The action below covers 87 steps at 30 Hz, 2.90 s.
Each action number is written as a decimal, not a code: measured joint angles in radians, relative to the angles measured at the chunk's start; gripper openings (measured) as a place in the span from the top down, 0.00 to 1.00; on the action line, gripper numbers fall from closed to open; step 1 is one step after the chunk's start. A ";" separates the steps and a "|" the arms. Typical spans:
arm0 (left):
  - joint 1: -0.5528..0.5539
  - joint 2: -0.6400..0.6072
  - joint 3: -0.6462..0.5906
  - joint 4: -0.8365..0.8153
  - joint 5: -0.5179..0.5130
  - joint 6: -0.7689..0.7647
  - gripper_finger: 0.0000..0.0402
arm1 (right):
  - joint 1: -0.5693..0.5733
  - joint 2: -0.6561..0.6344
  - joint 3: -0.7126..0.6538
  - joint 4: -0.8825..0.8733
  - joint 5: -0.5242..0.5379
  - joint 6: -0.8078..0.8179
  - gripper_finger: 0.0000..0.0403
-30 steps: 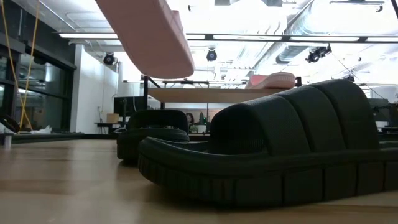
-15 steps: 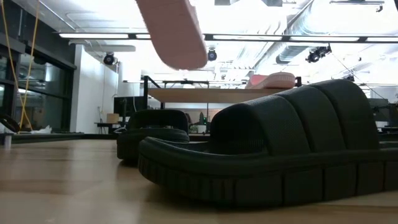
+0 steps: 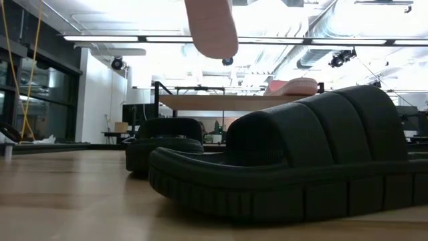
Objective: Pick and place slides into the shelf
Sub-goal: Put the pink slides on the shelf
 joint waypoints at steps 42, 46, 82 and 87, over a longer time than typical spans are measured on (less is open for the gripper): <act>0.358 -0.153 0.000 0.349 0.135 0.549 0.57 | -0.644 -0.125 -0.113 -0.029 -0.727 -0.162 0.83; 0.391 -0.155 -0.021 0.352 0.135 0.552 0.57 | -0.677 -0.125 -0.113 -0.041 -0.744 -0.181 0.84; 0.544 -0.292 -0.243 1.060 0.541 1.143 0.57 | -0.654 -0.371 -0.664 0.352 -0.688 -0.310 0.84; 0.544 -0.292 -0.243 1.053 0.585 1.142 0.57 | -0.653 -0.371 -0.725 0.412 -0.665 -0.329 0.84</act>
